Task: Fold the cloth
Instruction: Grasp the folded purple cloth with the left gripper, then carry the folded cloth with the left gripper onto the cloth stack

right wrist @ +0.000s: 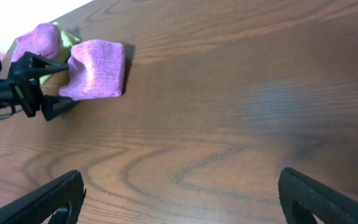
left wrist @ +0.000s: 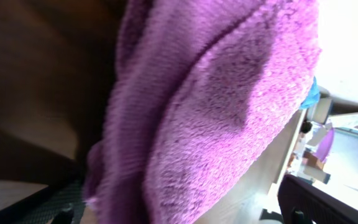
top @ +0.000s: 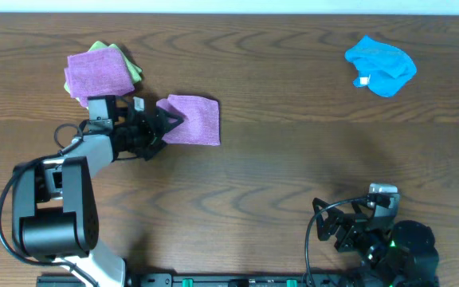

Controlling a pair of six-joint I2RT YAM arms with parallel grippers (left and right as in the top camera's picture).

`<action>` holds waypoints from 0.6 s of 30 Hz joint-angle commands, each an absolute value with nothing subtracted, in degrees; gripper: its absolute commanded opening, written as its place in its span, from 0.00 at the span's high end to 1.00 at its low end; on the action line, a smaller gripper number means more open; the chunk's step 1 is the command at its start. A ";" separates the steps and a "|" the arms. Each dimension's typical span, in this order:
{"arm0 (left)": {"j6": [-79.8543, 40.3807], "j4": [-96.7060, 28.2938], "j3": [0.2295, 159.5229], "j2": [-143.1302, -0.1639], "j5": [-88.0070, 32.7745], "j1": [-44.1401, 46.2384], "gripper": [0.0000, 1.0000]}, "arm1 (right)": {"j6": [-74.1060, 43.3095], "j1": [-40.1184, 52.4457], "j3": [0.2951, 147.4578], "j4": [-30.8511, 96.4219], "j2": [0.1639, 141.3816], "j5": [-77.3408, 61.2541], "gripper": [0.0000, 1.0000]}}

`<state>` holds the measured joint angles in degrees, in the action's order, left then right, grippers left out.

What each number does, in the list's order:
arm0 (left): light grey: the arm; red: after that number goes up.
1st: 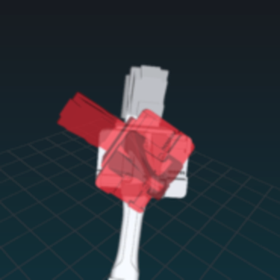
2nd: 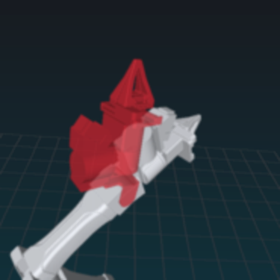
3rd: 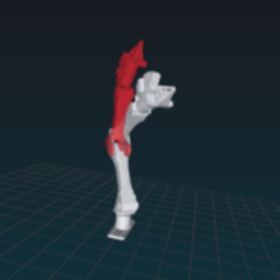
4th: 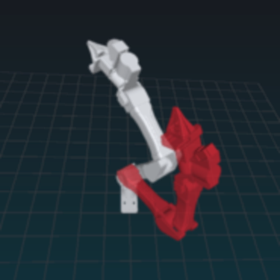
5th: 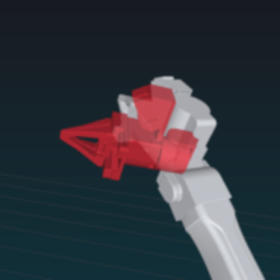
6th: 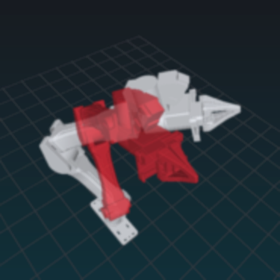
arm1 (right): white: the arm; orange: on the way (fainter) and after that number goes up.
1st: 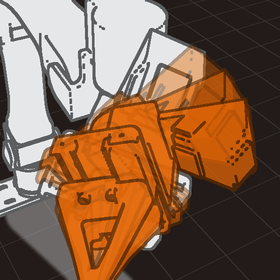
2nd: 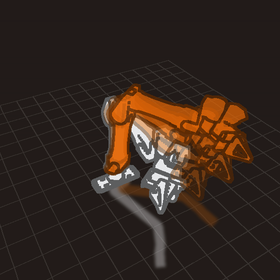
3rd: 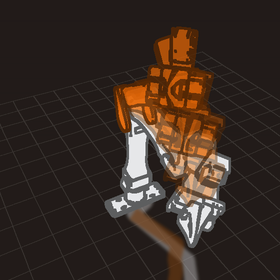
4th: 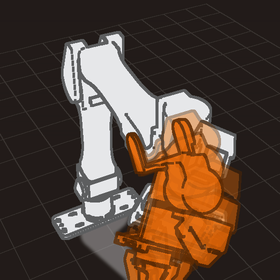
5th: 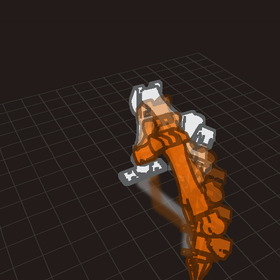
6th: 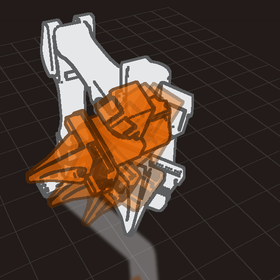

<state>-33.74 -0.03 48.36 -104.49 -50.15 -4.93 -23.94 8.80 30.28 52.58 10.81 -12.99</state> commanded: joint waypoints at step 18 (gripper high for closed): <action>-34.92 11.86 51.77 -105.10 -40.27 4.10 0.94 | -24.82 8.27 30.28 52.58 10.44 -12.43 0.01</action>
